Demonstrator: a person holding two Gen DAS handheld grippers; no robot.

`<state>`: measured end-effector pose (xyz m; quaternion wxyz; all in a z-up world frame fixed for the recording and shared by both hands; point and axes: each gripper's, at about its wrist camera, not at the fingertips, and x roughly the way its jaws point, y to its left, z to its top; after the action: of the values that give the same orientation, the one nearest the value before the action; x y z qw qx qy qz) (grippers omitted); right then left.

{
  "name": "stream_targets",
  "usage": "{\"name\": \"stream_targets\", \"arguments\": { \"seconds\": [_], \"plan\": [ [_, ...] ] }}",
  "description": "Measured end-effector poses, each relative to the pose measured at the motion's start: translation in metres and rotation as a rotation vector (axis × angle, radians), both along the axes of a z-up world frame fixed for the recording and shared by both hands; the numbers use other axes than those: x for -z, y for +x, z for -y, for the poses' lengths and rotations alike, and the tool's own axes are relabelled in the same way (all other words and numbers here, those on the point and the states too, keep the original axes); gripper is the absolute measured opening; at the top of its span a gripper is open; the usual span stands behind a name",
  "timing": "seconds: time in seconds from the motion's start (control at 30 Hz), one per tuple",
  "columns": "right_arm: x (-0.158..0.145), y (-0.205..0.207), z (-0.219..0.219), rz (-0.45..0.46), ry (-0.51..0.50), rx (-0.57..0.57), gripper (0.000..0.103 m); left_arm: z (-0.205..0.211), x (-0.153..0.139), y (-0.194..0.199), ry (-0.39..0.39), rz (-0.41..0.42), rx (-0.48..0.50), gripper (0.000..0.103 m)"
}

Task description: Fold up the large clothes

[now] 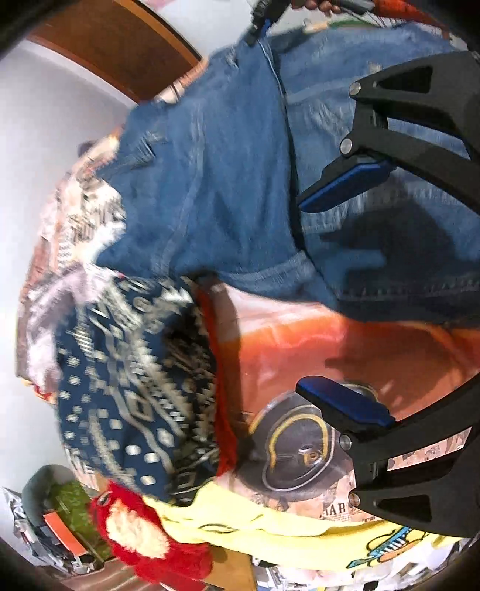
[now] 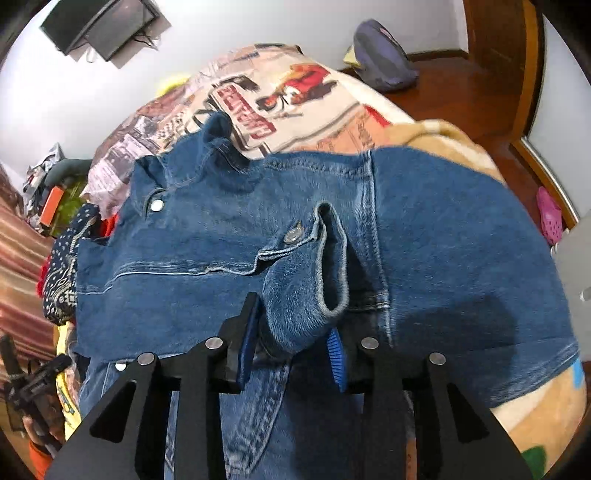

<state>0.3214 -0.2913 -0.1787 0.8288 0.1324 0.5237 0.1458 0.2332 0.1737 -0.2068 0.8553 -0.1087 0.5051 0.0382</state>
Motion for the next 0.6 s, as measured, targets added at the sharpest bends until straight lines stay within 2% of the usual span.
{"name": "stream_targets", "arguments": {
  "seconds": [0.07, 0.2, 0.3, 0.47, 0.6],
  "plan": [
    [-0.01, -0.005, 0.004, 0.022, 0.003, -0.012, 0.031, 0.001, -0.017, 0.0, -0.012, 0.045, 0.009, 0.09],
    [-0.03, -0.012, 0.007, 0.056, 0.009, -0.011, 0.031, 0.019, -0.052, 0.008, 0.026, 0.13, 0.041, 0.09],
    [-0.055, -0.02, 0.013, 0.145, -0.086, 0.009, 0.032, 0.038, -0.068, 0.023, 0.036, 0.168, 0.086, 0.09],
    [-0.075, -0.029, 0.038, 0.19, -0.149, 0.066, 0.047, 0.083, -0.083, 0.042, 0.044, 0.208, 0.16, 0.09],
    [-0.075, -0.038, 0.06, 0.165, -0.164, 0.11, 0.051, 0.119, -0.085, 0.061, 0.043, 0.223, 0.218, 0.09]
  ]
}}
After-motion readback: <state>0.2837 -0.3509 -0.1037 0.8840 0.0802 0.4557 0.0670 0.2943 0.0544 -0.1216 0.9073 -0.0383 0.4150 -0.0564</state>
